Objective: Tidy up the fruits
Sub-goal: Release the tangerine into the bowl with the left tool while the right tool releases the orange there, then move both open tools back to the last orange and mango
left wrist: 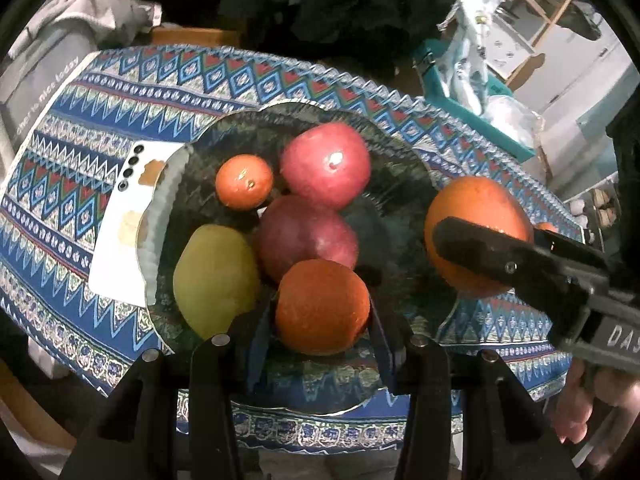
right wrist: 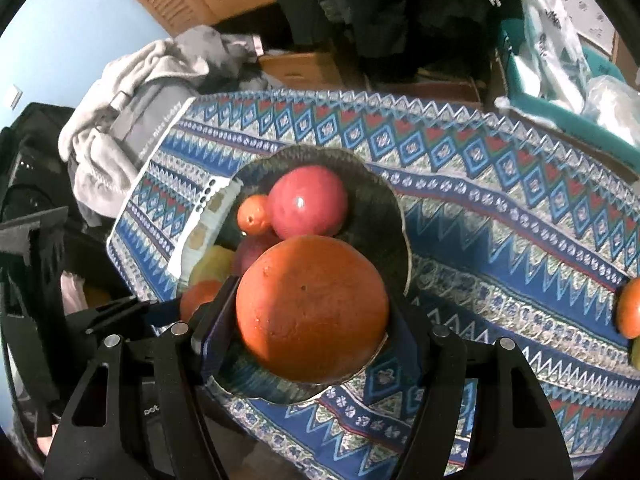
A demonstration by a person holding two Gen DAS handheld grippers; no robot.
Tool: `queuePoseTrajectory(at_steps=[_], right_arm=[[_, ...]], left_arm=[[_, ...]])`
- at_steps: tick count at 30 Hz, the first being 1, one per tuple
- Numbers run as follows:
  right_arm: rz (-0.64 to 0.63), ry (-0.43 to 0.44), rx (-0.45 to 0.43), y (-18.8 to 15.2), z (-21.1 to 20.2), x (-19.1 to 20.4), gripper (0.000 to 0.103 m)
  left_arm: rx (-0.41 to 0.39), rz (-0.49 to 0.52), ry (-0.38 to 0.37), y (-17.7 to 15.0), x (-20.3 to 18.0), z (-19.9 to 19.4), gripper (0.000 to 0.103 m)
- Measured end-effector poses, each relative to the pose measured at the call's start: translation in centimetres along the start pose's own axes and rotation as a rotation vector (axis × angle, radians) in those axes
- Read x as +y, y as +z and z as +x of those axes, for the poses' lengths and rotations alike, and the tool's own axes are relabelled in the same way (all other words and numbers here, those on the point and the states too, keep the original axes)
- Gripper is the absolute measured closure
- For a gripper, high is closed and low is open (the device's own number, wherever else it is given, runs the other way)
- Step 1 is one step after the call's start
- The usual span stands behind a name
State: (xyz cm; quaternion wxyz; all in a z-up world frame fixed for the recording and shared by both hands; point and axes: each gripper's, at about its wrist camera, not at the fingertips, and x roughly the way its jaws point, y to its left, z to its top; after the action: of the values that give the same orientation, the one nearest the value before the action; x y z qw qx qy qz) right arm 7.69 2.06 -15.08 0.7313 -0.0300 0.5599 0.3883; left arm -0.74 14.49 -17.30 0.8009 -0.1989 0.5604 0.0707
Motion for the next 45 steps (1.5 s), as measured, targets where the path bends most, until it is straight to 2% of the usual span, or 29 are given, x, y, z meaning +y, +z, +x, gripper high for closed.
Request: queuePoseTrajectory(at_steps=[8,14,21,24,30,37,45], right_arm=[[0.017,0.005,0.051,-0.6,1.9,-0.4,0.033],[0.042,0.020,0.057,-0.9,2.1,-1.2,0.033],[0.069,0.031,0.031,-0.6,1.2,-1.6,0.030],[0.070,0.021,0.014,-0.4,0.4,-2.0,0.030],[0.028,-0.059,-0.031,-0.2,-1.5,-1.4,0.028],[-0.050,-0.208,-0.095,-0.2,-4.8,-0.3,0.024],[-0.042,-0.279,-0.143,-0.9,-8.0,-0.7,0.021]], left_arm=[[0.050,0.000,-0.005,-0.4,-0.2,1.5,0.057],[0.055,-0.001,0.002,-0.4,-0.2,1.9,0.057],[0.055,-0.021,0.017,-0.2,0.3,1.8,0.044],[0.048,-0.026,0.021,-0.3,0.3,1.5,0.043],[0.004,0.003,0.029,-0.1,-0.4,0.2,0.042],[-0.051,0.051,0.019,0.0,-2.1,-1.6,0.042],[-0.105,0.117,0.010,0.1,-4.7,-3.6,0.039]])
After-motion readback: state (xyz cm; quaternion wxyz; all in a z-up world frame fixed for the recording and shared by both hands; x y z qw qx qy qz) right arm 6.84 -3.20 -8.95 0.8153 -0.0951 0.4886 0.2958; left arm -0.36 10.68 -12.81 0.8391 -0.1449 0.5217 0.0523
